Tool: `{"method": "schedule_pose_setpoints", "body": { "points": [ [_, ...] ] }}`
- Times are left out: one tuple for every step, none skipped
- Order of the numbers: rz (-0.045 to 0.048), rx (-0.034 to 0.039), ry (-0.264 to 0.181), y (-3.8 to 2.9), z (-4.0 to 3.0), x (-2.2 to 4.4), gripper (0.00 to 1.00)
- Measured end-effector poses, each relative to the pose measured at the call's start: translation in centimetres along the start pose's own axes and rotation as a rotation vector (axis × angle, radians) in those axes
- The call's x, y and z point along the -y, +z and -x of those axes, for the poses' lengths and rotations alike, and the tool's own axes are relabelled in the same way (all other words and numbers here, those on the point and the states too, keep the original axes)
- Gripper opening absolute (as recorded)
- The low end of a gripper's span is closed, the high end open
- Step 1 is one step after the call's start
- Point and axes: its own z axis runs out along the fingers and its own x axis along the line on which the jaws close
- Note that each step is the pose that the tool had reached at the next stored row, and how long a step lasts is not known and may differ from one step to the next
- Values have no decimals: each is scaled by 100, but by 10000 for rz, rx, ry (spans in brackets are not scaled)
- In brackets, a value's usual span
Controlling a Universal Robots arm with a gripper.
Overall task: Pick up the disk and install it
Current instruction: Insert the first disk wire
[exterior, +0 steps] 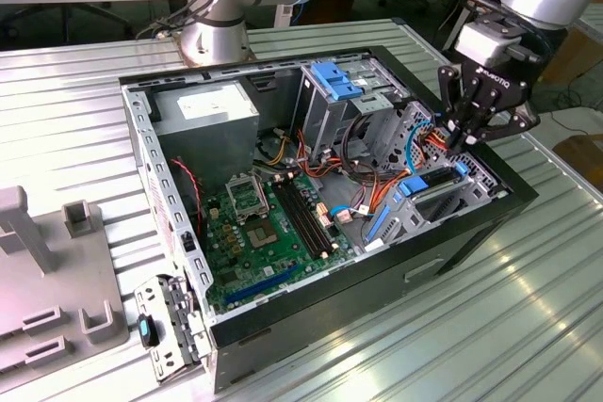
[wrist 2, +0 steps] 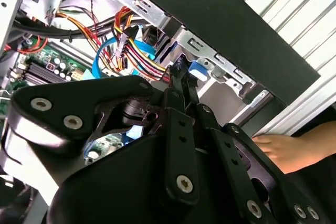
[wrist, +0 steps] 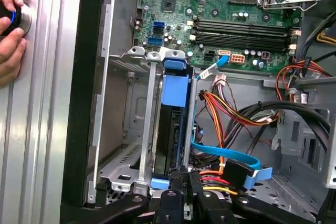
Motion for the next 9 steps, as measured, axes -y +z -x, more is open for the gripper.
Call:
{"method": "schedule_pose_setpoints", "body": {
  "points": [
    [6, -1, 89, 7, 1, -4, 16],
    [9, -1, 104, 11, 2, -16, 16],
    [10, 1, 110, 17, 2, -39, 16],
    [10, -1, 111, 20, 1, -56, 16],
    [10, -2, 111, 22, 0, -60, 16],
    [9, 0, 112, 27, -2, -66, 16],
    [10, -5, 120, 38, -5, -67, 16],
    [19, -20, 204, 49, -4, -67, 16],
    [30, -31, 324, 58, -4, -68, 16]
  ]
}}
